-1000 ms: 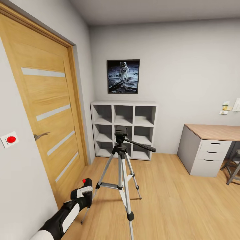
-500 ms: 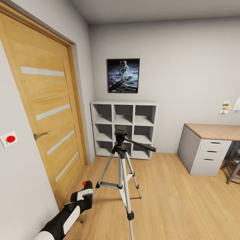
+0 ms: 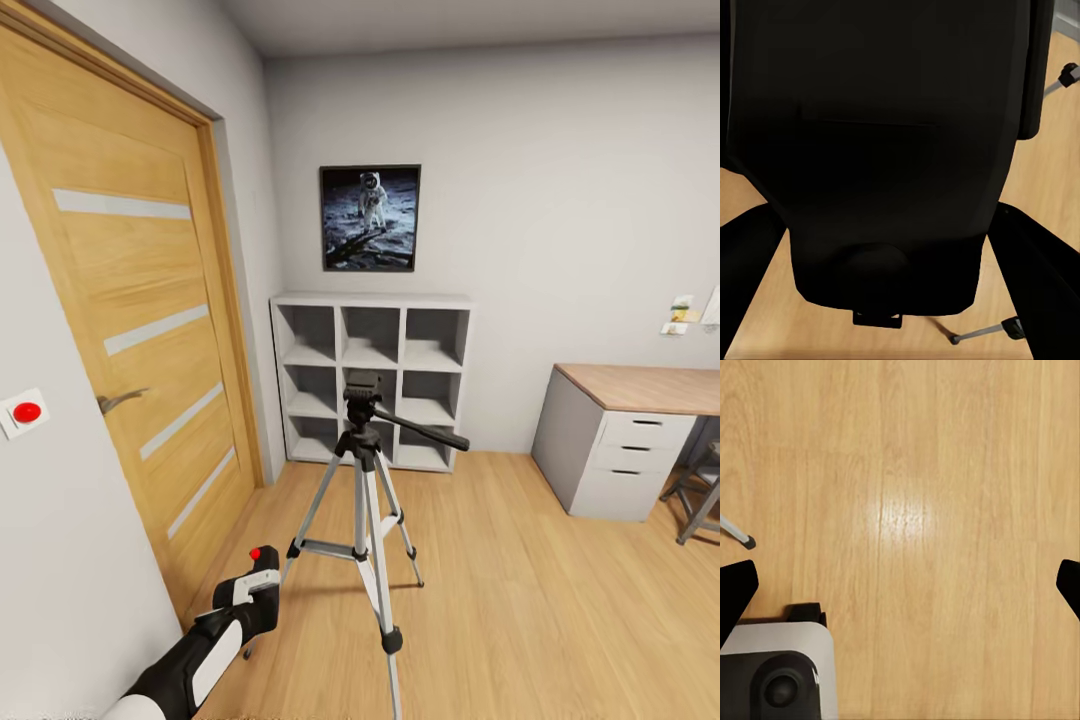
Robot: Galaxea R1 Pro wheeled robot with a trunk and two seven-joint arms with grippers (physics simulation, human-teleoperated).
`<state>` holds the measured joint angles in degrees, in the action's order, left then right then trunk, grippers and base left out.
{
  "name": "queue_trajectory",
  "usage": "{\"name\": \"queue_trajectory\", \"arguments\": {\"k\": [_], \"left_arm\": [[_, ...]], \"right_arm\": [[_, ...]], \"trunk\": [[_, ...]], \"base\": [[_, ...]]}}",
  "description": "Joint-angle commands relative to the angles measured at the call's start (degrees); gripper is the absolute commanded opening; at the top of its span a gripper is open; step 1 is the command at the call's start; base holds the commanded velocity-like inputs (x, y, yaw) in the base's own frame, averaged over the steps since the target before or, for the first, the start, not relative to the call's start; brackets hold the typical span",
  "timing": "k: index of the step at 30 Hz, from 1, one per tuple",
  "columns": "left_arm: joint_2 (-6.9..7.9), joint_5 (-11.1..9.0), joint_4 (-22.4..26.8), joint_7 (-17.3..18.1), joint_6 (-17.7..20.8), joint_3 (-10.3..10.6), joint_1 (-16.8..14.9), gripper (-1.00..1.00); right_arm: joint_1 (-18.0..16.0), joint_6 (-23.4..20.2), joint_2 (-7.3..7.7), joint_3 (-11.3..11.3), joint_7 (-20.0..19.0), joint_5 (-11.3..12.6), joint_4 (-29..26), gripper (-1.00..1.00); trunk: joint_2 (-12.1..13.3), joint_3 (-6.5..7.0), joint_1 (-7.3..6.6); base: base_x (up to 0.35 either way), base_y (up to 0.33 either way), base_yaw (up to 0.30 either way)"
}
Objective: Attach the digital camera to the camera tripod in the bedroom.
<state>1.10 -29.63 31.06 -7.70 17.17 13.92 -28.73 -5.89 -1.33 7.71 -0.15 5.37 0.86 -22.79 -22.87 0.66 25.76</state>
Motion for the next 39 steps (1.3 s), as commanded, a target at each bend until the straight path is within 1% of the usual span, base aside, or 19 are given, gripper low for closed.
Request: {"name": "queue_trajectory", "arguments": {"k": [1,8,22,39], "left_arm": [[0.08,-0.56,0.08,-0.56,0.16,0.48,-0.01,-1.0],[0.17,-0.57,-0.19,-0.56,0.22,0.58,0.0,-1.0],[-0.1,-0.46,-0.16,-0.63,0.21,0.51,-0.01,-1.0],[0.04,-0.45,-0.23,-0.56,0.22,0.5,-0.01,-1.0]], "right_arm": [[0.01,-0.13,-0.03,-0.01,0.16,0.1,-0.06,1.0],[0.01,-0.03,-0.26,-0.03,0.4,0.11,-0.06,1.0],[0.01,-0.01,-0.31,-0.03,0.43,0.11,-0.06,1.0],[0.01,0.01,-0.32,-0.03,0.43,0.11,-0.06,1.0]], "trunk": [[-0.05,-0.12,0.02],[-0.05,-0.76,0.02],[-0.05,-2.05,0.02],[-0.05,-3.61,0.02]], "base": [[0.0,0.0,0.0],[0.0,0.0,0.0],[0.0,0.0,0.0],[0.0,0.0,0.0]]}}
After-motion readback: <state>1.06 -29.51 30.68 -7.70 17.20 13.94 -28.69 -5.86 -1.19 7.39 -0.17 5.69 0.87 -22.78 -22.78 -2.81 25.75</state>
